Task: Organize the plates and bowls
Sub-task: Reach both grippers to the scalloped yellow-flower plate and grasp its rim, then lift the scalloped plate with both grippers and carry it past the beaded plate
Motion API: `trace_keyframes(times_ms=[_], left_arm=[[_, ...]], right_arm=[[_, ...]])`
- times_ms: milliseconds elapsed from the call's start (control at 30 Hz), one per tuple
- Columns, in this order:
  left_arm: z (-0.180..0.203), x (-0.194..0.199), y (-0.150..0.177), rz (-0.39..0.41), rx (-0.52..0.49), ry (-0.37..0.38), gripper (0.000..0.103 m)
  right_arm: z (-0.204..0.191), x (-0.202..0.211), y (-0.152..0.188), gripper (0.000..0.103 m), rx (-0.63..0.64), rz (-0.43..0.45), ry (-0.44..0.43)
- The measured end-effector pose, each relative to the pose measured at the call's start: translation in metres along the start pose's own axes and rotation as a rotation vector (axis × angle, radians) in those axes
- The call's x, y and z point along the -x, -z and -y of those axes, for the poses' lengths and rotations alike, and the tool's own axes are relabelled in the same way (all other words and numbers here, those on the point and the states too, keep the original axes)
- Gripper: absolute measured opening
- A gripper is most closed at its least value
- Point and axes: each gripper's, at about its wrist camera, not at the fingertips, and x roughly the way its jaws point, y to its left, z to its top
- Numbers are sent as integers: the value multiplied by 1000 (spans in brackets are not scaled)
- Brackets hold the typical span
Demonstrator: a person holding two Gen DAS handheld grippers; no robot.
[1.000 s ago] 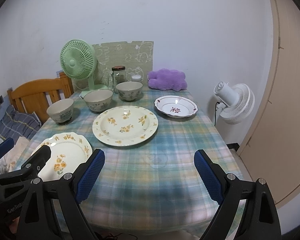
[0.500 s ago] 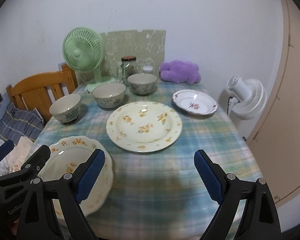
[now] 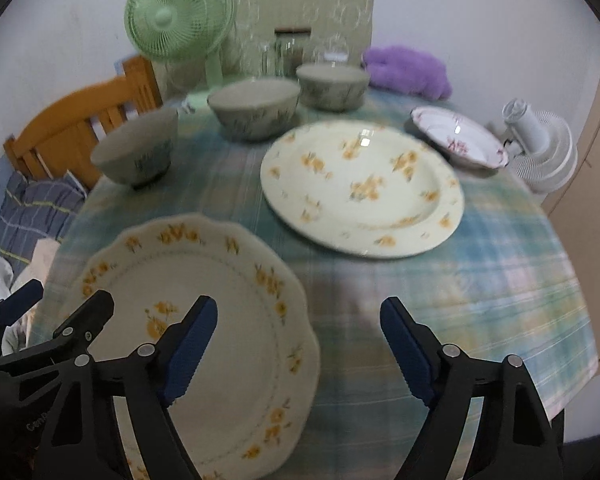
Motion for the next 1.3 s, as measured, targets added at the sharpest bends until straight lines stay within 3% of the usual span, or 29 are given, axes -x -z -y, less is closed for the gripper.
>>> trace_keyframes(times_ms=[100, 167, 333, 433, 867, 1300], left_arm=[[0, -10, 2, -35, -18, 28, 87], [-1, -14, 2, -56, -24, 54, 85], [-2, -23, 2, -90, -33, 87, 81], [1, -24, 2, -96, -51, 66, 80], [-2, -28, -12, -126, -46, 82, 78], [32, -7, -39, -89, -148, 128, 78]], right_arm=[[-2, -15, 1, 78, -7, -46, 20], [-5, -22, 2, 69, -6, -76, 25], [-15, -31, 3, 66, 13, -108, 26], [-22, -35, 2, 63, 24, -132, 60], [-26, -31, -7, 63, 27, -151, 95], [6, 4, -28, 63, -66, -92, 140]])
